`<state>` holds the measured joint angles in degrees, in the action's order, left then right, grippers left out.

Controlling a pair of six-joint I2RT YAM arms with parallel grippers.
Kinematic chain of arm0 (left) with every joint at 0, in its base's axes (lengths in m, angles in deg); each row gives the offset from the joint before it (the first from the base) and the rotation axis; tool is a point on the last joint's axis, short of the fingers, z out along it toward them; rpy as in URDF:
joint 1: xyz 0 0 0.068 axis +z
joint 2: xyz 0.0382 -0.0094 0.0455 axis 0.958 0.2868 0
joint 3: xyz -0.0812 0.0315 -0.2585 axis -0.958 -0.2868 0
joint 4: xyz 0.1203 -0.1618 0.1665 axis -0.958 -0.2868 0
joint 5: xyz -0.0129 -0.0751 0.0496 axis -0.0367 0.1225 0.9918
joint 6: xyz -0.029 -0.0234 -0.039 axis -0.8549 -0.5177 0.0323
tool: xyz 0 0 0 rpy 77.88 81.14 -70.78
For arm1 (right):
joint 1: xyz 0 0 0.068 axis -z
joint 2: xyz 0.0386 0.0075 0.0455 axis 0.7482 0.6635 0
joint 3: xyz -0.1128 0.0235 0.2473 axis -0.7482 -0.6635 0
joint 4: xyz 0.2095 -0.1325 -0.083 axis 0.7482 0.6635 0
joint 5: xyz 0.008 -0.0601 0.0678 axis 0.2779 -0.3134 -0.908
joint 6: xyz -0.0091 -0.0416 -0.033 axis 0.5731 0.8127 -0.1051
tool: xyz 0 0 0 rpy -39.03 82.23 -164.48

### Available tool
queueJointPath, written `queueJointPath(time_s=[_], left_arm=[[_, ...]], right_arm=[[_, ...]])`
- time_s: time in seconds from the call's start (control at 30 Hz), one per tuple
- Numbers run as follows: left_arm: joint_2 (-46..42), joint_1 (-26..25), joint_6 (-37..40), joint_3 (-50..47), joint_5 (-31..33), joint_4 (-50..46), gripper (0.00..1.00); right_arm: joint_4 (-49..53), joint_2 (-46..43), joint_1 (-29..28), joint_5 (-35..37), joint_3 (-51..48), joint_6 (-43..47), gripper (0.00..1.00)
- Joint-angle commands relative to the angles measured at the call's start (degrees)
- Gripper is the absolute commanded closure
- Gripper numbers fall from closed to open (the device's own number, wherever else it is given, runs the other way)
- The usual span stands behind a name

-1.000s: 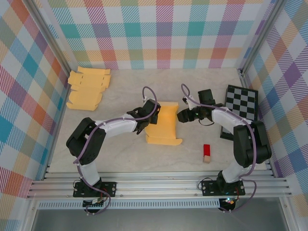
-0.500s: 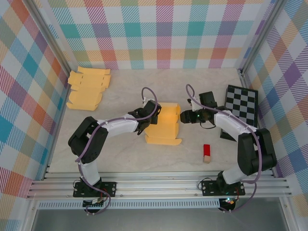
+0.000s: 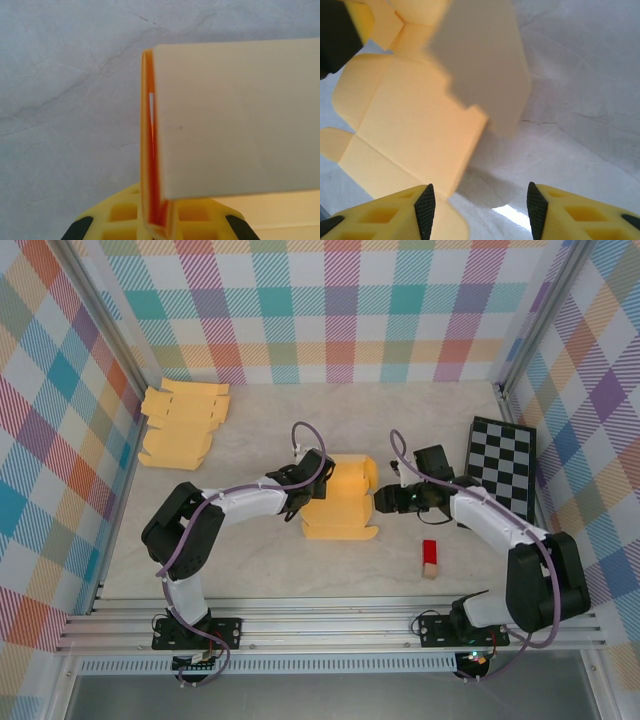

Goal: Fold the paper box

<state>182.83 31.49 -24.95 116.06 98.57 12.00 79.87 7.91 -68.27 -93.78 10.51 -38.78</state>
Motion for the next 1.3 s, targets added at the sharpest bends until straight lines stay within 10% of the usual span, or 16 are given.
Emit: queueJointPath(time_s=[0.0, 0.53, 0.73, 1.27], left_arm=[[-2.4, 0.5, -2.7, 2.3, 2.3, -2.7, 1.0], [-11.9, 2.6, -9.4, -2.2, -3.9, 3.2, 1.0], [-15.5, 2.8, -9.9, -4.9, -6.1, 7.4, 1.0], [-19.9, 4.0, -13.7, -13.1, -13.6, 22.0, 1.0]], right_arm=[[1.8, -4.2, -2.1, 2.7, 0.6, -7.0, 0.5], [-2.3, 0.3, -2.1, -6.4, 5.5, -17.3, 0.47], [-12.5, -2.1, -0.7, -11.8, 1.1, -22.9, 0.79], [-53.6, -14.4, 1.8, -20.6, -15.8, -41.9, 0.96]])
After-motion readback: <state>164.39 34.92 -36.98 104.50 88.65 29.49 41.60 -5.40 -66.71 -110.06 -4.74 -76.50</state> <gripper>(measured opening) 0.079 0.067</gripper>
